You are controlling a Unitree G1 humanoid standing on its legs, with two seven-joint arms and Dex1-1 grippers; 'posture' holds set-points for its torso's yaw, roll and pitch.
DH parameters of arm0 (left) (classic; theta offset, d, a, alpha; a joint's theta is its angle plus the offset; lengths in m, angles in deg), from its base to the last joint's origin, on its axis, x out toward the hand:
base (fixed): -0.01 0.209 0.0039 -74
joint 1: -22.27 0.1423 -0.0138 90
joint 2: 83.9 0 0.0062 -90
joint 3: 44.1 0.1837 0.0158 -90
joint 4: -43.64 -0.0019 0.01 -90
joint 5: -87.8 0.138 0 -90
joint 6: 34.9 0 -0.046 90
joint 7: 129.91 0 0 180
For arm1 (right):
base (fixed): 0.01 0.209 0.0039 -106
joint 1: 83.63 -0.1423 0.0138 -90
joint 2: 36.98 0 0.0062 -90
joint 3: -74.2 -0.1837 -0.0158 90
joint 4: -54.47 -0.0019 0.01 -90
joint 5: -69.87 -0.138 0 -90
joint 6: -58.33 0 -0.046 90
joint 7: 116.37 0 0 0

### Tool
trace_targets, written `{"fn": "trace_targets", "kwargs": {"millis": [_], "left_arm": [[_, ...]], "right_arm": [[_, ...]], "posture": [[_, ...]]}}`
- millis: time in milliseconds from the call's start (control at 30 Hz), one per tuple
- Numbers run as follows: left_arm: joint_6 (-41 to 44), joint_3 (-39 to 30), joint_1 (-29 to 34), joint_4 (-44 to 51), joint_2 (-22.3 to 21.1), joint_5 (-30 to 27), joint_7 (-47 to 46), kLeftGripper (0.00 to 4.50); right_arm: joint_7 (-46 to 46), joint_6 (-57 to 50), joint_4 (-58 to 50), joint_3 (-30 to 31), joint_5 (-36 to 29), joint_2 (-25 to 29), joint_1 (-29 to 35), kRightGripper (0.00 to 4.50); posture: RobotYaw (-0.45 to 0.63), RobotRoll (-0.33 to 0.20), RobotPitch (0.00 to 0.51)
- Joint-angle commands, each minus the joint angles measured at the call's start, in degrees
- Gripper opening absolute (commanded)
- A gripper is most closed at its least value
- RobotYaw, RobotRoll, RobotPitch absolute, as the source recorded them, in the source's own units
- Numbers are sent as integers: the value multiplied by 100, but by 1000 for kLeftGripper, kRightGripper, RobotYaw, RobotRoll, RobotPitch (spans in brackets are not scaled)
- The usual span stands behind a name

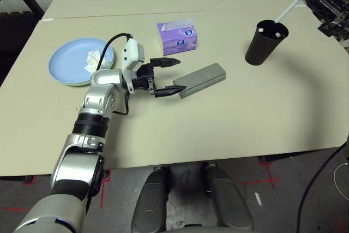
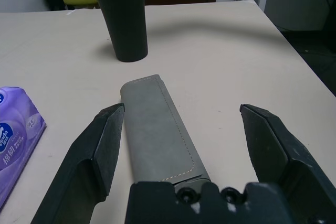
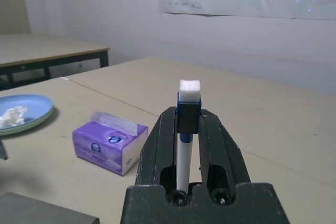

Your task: Organize and tidy the items on the table.

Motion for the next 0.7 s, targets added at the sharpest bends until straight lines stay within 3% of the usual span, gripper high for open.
{"fn": "trace_targets", "kwargs": {"millis": [33,267,633,700], "left_arm": [[-3,54,102,94,-13,58,33,4500],[24,43,142,138,-41,53,20,4500],[34,31,177,153,-39,40,11,4500],[37,29,179,157,-37,37,6,4500]], "right_arm": [[-187,120,-149,61,165,-127,224,416],[-371,59,-398,121,317,-230,421,416],[-714,-182,-996,106,354,-235,719,4468],[-750,-214,-1090,69,316,-238,759,4468]], "posture": [[36,0,160],[34,0,163],[28,0,164],[27,0,165]]}}
